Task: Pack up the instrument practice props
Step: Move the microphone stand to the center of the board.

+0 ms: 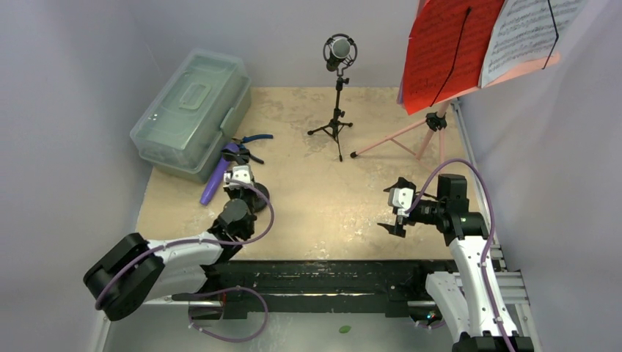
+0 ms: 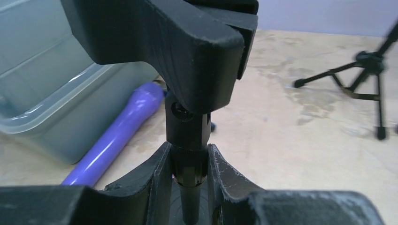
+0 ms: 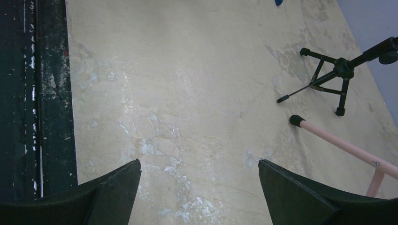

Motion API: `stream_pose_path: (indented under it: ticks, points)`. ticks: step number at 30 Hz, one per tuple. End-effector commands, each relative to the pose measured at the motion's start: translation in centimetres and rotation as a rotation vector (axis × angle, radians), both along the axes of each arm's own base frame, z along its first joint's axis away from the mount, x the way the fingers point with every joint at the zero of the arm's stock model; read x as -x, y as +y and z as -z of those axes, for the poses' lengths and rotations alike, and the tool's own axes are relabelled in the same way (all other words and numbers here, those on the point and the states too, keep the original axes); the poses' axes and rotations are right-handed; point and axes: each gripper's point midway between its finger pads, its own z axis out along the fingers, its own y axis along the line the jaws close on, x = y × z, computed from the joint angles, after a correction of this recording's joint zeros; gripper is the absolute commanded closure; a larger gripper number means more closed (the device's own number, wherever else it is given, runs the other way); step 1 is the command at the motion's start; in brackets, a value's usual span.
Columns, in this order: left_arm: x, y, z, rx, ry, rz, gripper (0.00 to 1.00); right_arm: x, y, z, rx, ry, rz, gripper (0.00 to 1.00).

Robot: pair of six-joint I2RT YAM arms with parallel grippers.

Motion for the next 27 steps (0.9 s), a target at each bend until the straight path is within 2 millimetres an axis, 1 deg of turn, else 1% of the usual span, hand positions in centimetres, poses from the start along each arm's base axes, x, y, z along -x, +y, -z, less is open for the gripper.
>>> stream_pose_path:
  ticks: [1, 4, 7, 10, 11, 12, 14, 15, 16, 17, 18, 20, 23, 25, 26, 27]
  points:
    - [-2.4, 2.8, -3.4, 0.118, -0.111, -0.168, 1.0, 0.3, 0.2, 0.0, -0.009, -0.011, -0.015, 0.01]
    - [-3.4, 4.3, -3.9, 0.131, -0.15, -0.229, 1.0, 0.3, 0.2, 0.1, -0.009, -0.007, -0.013, 0.01]
    - [-4.8, 5.3, -4.6, 0.126, -0.171, -0.273, 1.0, 0.2, 0.1, 0.2, -0.009, -0.003, -0.011, 0.01]
    - [-6.0, 6.0, -3.9, 0.109, -0.149, -0.308, 1.0, 0.2, 0.1, 0.2, -0.009, -0.004, -0.011, 0.01]
    - [-6.1, 6.3, -3.6, 0.111, -0.14, -0.335, 0.94, 0.2, 0.1, 0.1, -0.009, -0.004, -0.011, 0.01]
    - [-6.0, 6.7, -3.2, 0.117, -0.133, -0.366, 0.82, 0.2, 0.1, 0.1, -0.009, -0.004, -0.011, 0.01]
    - [-5.7, 7.0, -2.5, 0.122, -0.106, -0.381, 0.51, 0.2, 0.1, 0.1, -0.009, -0.005, -0.011, 0.01]
    - [-5.7, 6.8, -2.1, 0.128, -0.083, -0.371, 0.37, 0.2, 0.1, 0.1, -0.009, -0.005, -0.012, 0.01]
    - [-5.5, 6.7, -2.2, 0.145, -0.069, -0.361, 0.25, 0.2, 0.2, 0.1, -0.01, -0.004, -0.012, 0.01]
    - [-5.4, 6.6, -2.0, 0.154, -0.045, -0.354, 0.17, 0.3, 0.2, 0.2, -0.01, -0.003, -0.012, 0.01]
    - [-5.2, 6.4, -1.9, 0.184, -0.023, -0.347, 0.11, 0.3, 0.2, 0.1, -0.01, -0.003, -0.012, 0.01]
    - [-4.9, 5.7, -2.2, 0.221, 0.029, -0.302, 0.06, 0.2, 0.1, 0.1, -0.01, -0.004, -0.01, 0.01]
    - [-3.9, 4.7, -3.7, 0.285, 0.102, -0.239, 0.02, 0.2, 0.1, 0.1, -0.009, -0.005, -0.011, 0.01]
    - [-2.9, 3.7, -4.6, 0.292, 0.166, -0.158, 0.0, 0.3, 0.1, 0.1, -0.01, -0.002, -0.012, 0.01]
    - [-2.4, 3.1, -5.4, 0.291, 0.181, -0.103, 0.0, 0.3, 0.2, 0.2, -0.011, -0.001, -0.013, 0.01]
    - [-1.8, 2.2, -5.8, 0.285, 0.209, -0.037, 0.0, 0.3, 0.2, 0.1, -0.013, -0.002, -0.014, 0.01]
